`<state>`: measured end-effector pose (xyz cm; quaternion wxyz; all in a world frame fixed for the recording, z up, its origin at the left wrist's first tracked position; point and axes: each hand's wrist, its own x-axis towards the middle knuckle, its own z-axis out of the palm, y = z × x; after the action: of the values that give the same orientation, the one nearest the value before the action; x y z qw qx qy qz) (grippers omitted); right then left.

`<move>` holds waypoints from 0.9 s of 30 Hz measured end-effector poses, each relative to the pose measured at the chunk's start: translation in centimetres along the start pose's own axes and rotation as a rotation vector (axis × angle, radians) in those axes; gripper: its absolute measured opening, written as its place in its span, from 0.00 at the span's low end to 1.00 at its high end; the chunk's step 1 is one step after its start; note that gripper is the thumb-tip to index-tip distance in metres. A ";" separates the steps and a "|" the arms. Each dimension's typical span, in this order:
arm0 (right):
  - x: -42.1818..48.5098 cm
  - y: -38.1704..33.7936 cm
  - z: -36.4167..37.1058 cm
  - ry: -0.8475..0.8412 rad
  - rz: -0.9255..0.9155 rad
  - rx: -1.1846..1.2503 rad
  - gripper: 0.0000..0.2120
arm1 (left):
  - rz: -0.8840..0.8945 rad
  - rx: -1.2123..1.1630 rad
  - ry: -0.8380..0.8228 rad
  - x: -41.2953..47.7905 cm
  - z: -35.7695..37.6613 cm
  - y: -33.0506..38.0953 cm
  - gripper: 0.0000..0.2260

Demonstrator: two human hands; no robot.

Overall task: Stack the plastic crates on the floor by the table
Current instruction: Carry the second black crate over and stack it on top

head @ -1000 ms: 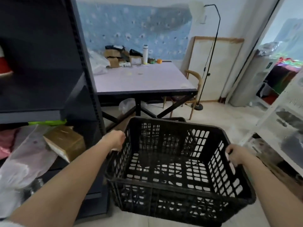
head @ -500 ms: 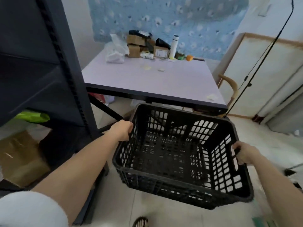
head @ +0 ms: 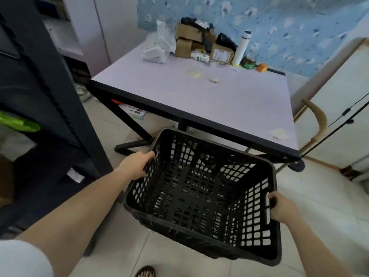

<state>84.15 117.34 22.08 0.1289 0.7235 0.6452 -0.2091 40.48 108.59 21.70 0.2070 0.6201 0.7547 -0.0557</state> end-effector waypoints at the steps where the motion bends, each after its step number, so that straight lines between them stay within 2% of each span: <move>1: 0.7 0.2 0.1 -0.009 -0.003 -0.005 0.25 | -0.014 -0.005 0.005 0.4 0.2 0.3 0.28; 6: 2.8 1.3 0.7 -0.035 -0.003 0.025 0.25 | -0.040 -0.036 0.006 2.0 1.1 2.0 0.32; 13: 3.8 1.9 1.0 -0.005 -0.016 0.083 0.25 | -0.044 0.013 0.038 4.0 0.8 2.7 0.33; 18: 4.0 1.0 1.4 0.039 -0.033 0.150 0.19 | -0.052 0.022 0.040 4.5 0.5 1.7 0.33; 27: 4.4 0.3 1.8 0.052 -0.002 0.142 0.24 | -0.062 0.002 0.013 5.5 1.0 0.7 0.32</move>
<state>84.51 120.37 18.45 0.0599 0.7352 0.6327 -0.2357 40.56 113.45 18.83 0.1996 0.5970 0.7748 -0.0587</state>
